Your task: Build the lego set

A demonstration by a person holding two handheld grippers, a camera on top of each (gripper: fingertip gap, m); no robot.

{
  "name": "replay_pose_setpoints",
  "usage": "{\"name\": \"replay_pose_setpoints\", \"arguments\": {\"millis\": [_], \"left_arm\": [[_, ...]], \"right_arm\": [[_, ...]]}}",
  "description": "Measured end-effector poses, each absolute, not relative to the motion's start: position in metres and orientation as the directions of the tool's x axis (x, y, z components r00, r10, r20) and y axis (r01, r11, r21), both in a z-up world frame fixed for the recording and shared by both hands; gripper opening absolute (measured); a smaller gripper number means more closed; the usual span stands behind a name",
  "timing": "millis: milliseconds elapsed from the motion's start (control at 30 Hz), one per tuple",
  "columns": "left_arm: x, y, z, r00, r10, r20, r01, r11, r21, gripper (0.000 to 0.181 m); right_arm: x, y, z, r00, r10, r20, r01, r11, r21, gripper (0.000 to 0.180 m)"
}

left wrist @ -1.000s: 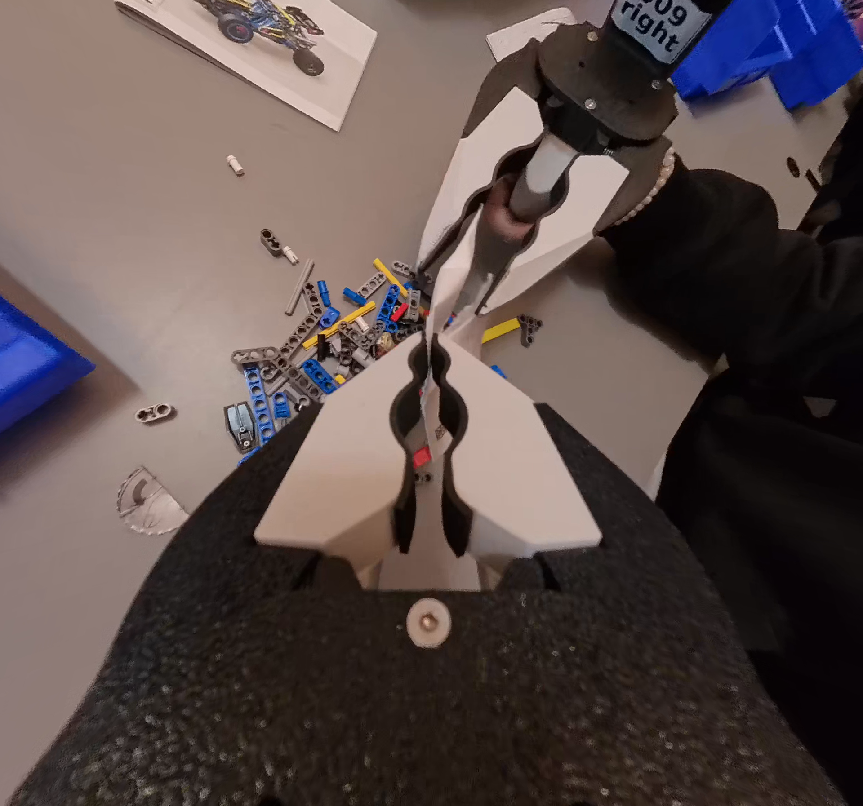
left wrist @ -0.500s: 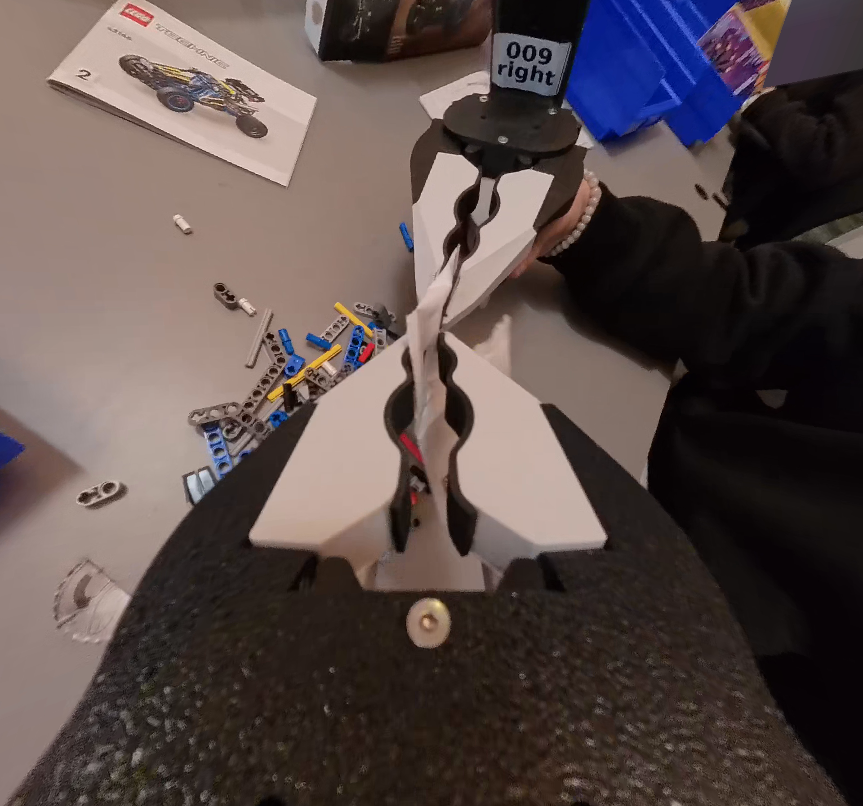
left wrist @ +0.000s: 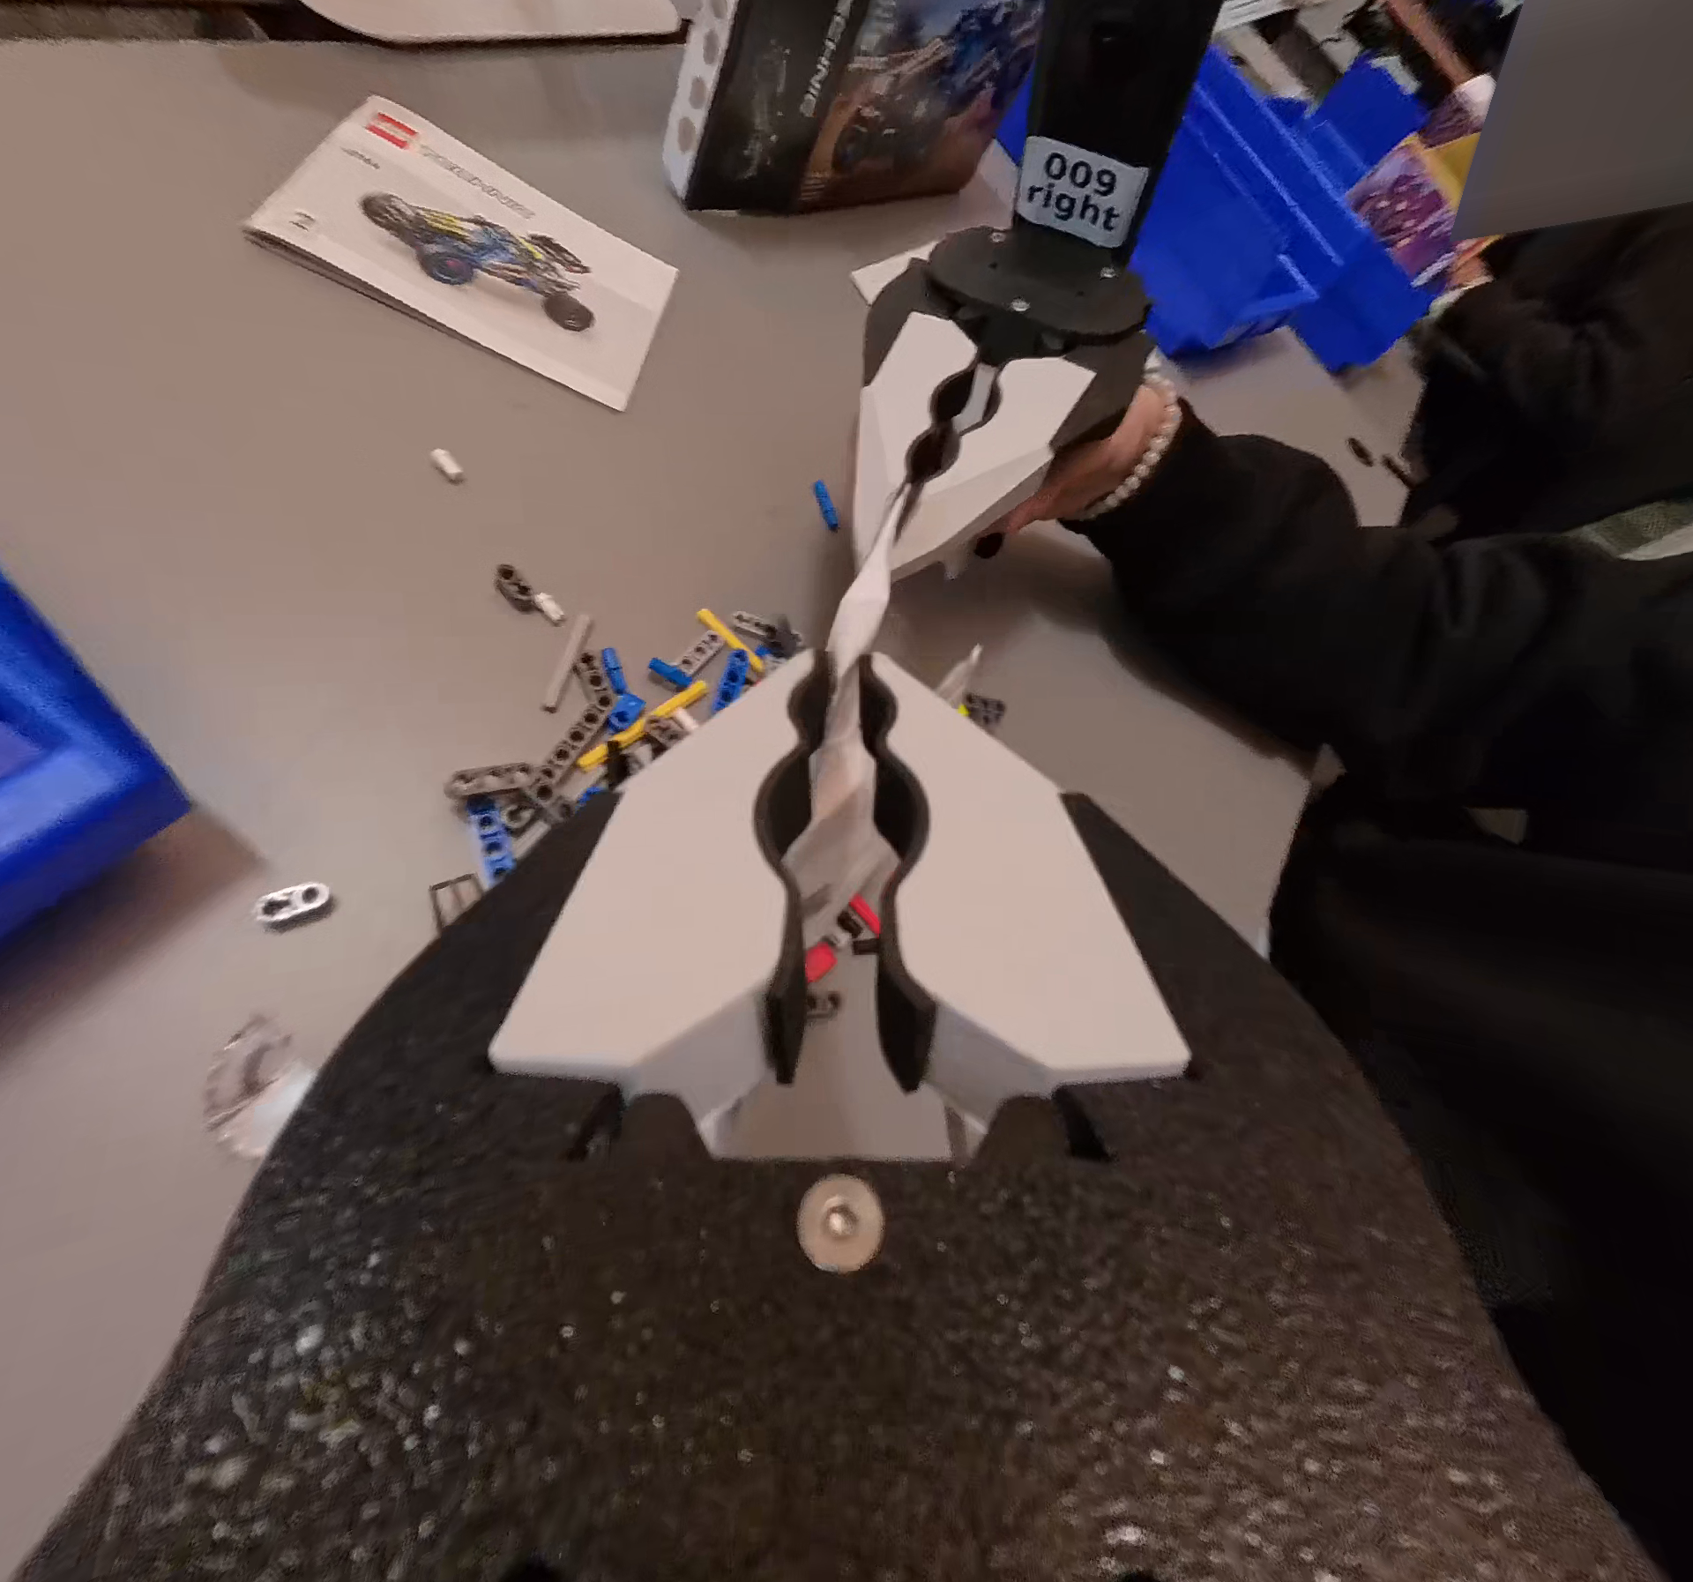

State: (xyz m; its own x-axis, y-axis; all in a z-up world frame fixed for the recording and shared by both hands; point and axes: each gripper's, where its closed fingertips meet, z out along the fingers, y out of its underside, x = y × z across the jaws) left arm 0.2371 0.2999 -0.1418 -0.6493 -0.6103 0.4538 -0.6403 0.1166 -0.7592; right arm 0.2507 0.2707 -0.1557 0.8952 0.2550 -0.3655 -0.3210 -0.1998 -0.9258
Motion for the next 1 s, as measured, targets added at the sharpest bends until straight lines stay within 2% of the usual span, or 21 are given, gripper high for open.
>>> {"name": "replay_pose_setpoints", "arguments": {"millis": [200,300,367,433,500,600,767,800,900,1000], "left_arm": [[0.236,0.301,-0.146,-0.660,-0.635,0.401,-0.629,0.174,-0.758,0.000],[0.243,0.299,-0.154,-0.660,-0.677,0.327,-0.605,0.221,-0.765,0.000],[0.245,0.302,-0.155,-0.655,-0.694,0.299,-0.596,0.232,-0.769,0.000],[0.243,0.306,-0.144,-0.657,-0.679,0.327,-0.584,0.185,-0.791,0.000],[0.243,0.303,-0.140,-0.659,-0.662,0.358,-0.584,0.150,-0.798,0.000],[0.237,0.290,-0.150,-0.692,-0.633,0.346,-0.589,0.218,-0.778,0.000],[0.238,0.291,-0.134,-0.692,-0.573,0.439,-0.589,0.098,-0.802,0.000],[0.238,0.292,-0.131,-0.690,-0.563,0.455,-0.591,0.077,-0.803,0.000],[0.239,0.298,-0.111,-0.671,-0.468,0.576,-0.620,-0.072,-0.781,0.000],[0.235,0.297,-0.113,-0.646,-0.390,0.656,-0.678,-0.102,-0.728,0.000]], "right_arm": [[0.253,0.276,-0.155,0.892,0.227,-0.392,-0.355,-0.187,-0.916,0.000],[0.241,0.279,-0.149,0.865,0.300,-0.402,-0.369,-0.162,-0.915,0.000],[0.244,0.280,-0.156,0.896,0.259,-0.362,-0.320,-0.191,-0.928,0.000],[0.252,0.274,-0.153,0.905,0.241,-0.350,-0.313,-0.178,-0.933,0.000],[0.254,0.273,-0.145,0.879,0.256,-0.402,-0.376,-0.146,-0.915,0.000],[0.238,0.280,-0.152,0.884,0.295,-0.362,-0.320,-0.182,-0.930,0.000],[0.249,0.268,-0.137,0.876,0.304,-0.374,-0.357,-0.111,-0.927,0.000],[0.248,0.265,-0.138,0.885,0.312,-0.345,-0.326,-0.113,-0.939,0.001],[0.254,0.258,-0.143,0.951,0.261,-0.165,-0.139,-0.117,-0.983,0.022],[0.254,0.256,-0.126,0.976,0.203,0.078,0.087,-0.035,-0.996,0.037]]}}
